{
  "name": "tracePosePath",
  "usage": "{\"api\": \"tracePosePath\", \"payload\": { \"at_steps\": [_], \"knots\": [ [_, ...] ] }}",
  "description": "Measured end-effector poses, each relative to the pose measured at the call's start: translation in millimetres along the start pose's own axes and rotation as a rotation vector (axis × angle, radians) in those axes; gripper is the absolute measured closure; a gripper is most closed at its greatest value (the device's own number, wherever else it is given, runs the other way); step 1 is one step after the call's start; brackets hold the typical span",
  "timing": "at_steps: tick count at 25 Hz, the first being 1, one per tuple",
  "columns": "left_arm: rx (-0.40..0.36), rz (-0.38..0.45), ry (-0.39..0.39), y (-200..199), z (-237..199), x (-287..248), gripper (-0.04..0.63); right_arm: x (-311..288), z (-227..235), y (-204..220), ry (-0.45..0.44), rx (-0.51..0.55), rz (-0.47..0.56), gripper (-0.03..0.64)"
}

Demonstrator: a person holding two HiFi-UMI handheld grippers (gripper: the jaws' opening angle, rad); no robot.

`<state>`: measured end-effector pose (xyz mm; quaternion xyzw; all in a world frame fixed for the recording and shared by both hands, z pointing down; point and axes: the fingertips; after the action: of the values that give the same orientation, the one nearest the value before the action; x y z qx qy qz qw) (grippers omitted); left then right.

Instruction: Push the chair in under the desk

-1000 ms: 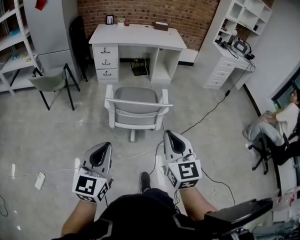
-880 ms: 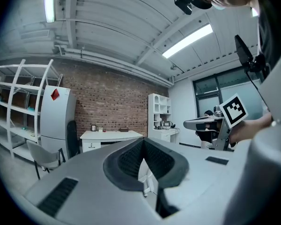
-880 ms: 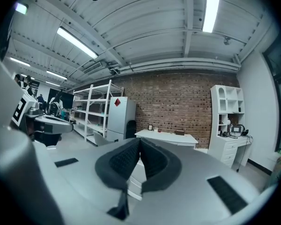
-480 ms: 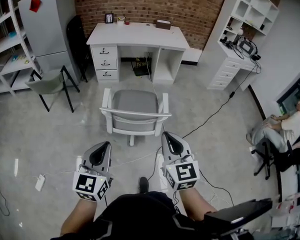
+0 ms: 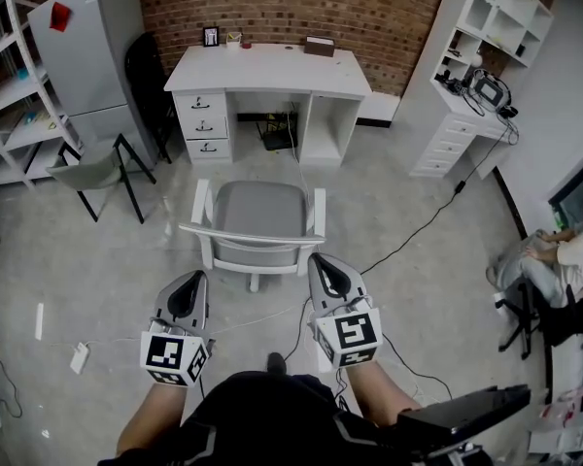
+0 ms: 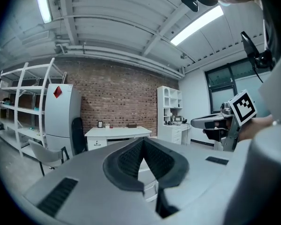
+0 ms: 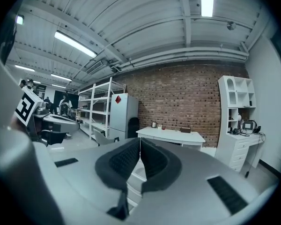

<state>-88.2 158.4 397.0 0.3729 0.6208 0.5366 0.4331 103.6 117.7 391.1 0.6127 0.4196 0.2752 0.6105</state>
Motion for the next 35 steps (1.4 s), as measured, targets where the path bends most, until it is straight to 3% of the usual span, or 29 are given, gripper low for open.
{"api": "tracePosePath", "payload": {
  "at_steps": [7, 14, 23, 29, 35],
  "knots": [
    [-0.07, -0.016, 0.023, -7.8, 12.3, -35.0, 0.588, -18.2, 36.9, -9.0, -0.041, 0.021, 0.048, 0.607],
    [-0.051, -0.024, 0.045, -6.4, 10.0, -53.5, 0.588, -35.0, 49.6, 10.3, -0.083, 0.043, 0.003, 0.601],
    [-0.133, -0.083, 0.045, 2.2, -1.2, -75.7, 0.588, -62.2, 49.8, 26.2, -0.123, 0.041, -0.015, 0.571],
    [-0.148, -0.173, 0.034, 20.4, -27.8, -100.9, 0.588, -89.9, 37.4, 45.0, -0.203, 0.097, -0.094, 0.518],
    [-0.212, -0.205, 0.086, 34.5, -45.9, -124.2, 0.586, -118.4, 30.8, 68.3, -0.236, 0.142, -0.177, 0.489]
  ]
}}
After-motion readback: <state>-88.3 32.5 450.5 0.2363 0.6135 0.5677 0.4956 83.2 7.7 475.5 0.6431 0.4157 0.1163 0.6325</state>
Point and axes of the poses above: the fingertips, and each gripper's own axes: x backward along the fingers, z to its right, y out of its underside, and after that the axes turned 2 degrees about x, right-handed
